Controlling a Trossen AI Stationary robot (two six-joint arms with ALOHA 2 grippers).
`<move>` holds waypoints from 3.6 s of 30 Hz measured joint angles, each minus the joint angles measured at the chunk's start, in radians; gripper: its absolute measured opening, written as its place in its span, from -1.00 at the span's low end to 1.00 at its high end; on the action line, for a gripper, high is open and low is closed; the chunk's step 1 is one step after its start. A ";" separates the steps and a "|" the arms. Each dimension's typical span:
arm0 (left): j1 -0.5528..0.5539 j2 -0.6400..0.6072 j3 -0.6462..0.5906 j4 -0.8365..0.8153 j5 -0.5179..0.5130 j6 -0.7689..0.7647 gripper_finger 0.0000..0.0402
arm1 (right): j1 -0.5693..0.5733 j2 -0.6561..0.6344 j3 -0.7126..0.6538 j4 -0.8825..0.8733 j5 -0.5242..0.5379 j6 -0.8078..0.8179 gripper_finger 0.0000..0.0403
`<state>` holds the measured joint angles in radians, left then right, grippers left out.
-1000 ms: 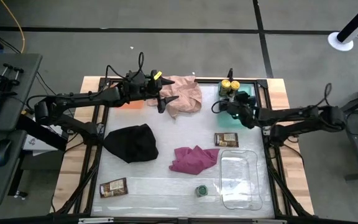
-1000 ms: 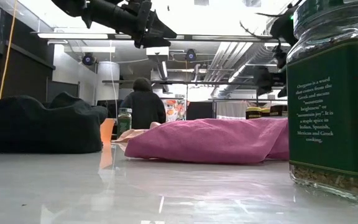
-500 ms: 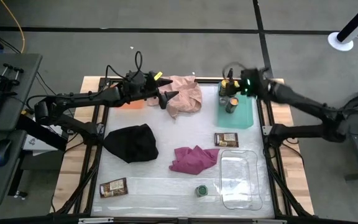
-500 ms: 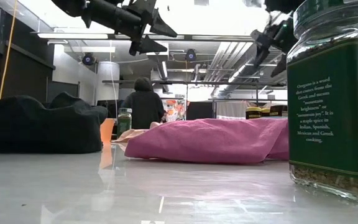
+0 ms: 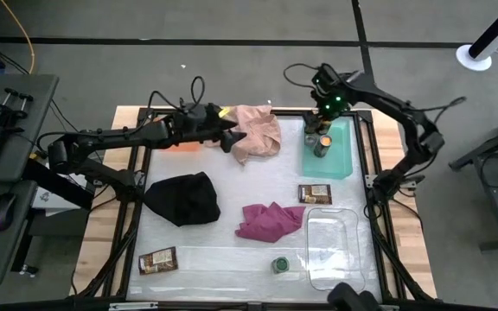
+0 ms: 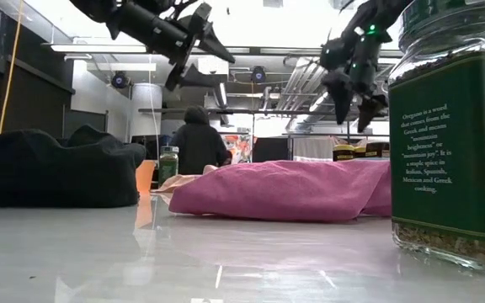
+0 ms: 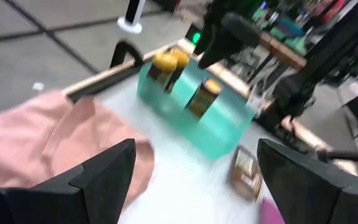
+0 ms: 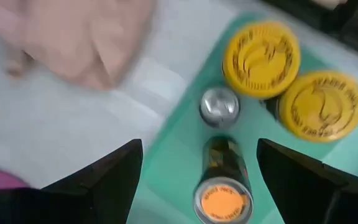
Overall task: Sort spices by type
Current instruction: Put the bottom orange seasoning pack into the orange bin
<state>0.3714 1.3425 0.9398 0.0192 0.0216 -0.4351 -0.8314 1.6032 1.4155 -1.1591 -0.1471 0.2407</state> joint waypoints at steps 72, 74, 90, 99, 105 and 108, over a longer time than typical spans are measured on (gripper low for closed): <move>-1.344 0.089 -0.026 -0.915 -0.034 -0.629 0.60 | 0.935 -0.592 -0.138 -0.041 0.475 0.705 0.17; -1.343 0.142 -0.026 -0.912 -0.034 -0.628 0.60 | 0.964 -0.574 -0.138 -0.037 0.478 0.716 0.17; -1.324 0.362 -0.021 -0.816 0.068 -0.765 0.56 | 1.031 -0.496 -0.139 -0.035 0.559 0.791 0.17; -1.272 0.338 -0.025 -0.798 0.051 -0.780 -0.55 | 1.031 -0.496 -0.138 -0.034 0.560 0.790 0.17; -1.201 0.196 -0.019 -0.732 0.029 -0.724 -0.88 | 1.031 -0.496 -0.139 -0.034 0.561 0.773 0.17; -1.140 0.066 0.016 -0.686 -0.029 -0.650 -0.94 | 1.031 -0.496 -0.138 -0.034 0.564 0.753 0.17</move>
<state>-0.7682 1.4089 0.9560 -0.6671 -0.0073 -1.0846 0.1993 1.1069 1.2770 -1.1931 0.4167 0.9938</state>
